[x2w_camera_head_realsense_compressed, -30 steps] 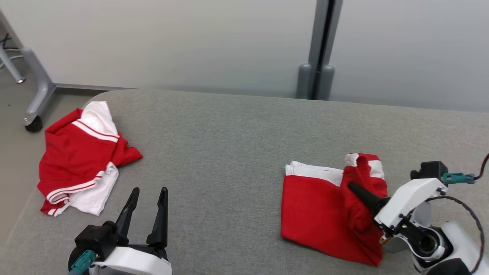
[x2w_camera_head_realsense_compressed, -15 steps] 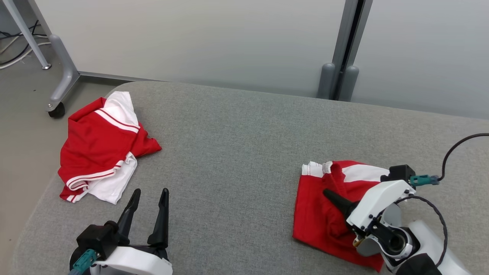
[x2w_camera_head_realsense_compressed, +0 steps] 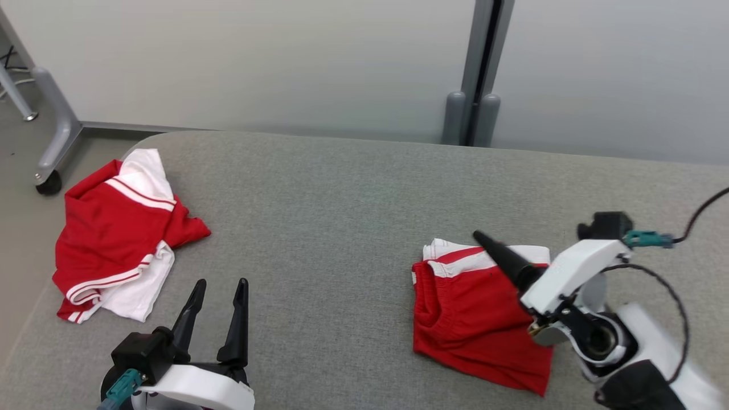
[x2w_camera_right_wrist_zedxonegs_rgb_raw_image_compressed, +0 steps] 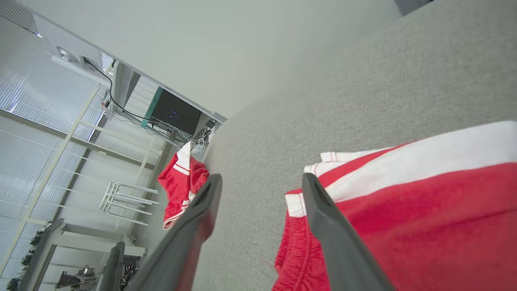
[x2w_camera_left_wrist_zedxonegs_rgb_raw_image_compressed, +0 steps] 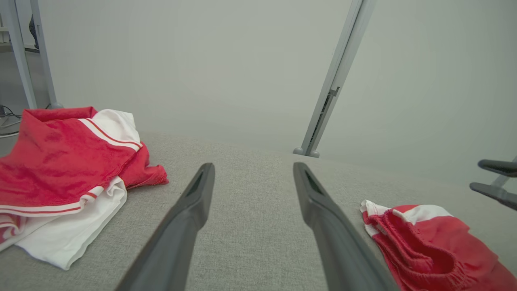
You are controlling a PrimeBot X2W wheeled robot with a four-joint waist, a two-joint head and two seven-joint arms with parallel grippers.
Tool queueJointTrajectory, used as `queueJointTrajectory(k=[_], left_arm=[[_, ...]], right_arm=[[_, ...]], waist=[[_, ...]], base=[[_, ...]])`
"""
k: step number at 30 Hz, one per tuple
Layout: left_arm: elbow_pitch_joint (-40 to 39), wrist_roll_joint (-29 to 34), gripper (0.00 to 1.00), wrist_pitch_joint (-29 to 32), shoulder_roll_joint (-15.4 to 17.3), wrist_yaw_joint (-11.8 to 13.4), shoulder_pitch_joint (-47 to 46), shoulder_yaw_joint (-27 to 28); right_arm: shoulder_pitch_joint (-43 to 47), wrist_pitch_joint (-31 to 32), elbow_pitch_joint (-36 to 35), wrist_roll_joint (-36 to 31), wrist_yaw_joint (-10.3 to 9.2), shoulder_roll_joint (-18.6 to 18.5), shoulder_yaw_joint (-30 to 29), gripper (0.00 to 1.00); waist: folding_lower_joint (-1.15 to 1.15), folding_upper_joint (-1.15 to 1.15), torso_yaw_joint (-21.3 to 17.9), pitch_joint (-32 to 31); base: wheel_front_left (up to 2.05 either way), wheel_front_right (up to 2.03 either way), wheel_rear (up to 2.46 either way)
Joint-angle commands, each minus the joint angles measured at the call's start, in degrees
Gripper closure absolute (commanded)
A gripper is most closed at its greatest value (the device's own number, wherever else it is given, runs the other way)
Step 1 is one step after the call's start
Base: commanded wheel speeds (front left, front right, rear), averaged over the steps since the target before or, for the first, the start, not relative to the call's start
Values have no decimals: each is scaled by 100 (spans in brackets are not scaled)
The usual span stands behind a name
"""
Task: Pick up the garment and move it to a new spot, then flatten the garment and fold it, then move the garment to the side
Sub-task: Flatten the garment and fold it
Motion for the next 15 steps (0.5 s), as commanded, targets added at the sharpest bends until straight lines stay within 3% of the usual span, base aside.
queueJointTrajectory(k=[1, 8, 15], left_arm=[[-14, -19, 0, 3, 27, 23, 7, 29], [-157, 21, 0, 2, 12, 41, 88, 154], [-326, 135, 0, 1, -74, 34, 157, 276]], right_arm=[[88, -160, -212, -55, 3, -247, -35, 0], [411, -910, -918, -626, 3, -1028, -89, 0], [776, -2019, -1248, -1571, 3, -1395, -271, 0]], waist=[[0, 0, -117, -63], [0, 0, -398, -171], [0, 0, -628, -145]], base=[[0, 0, 0], [0, 0, 0], [0, 0, 0]])
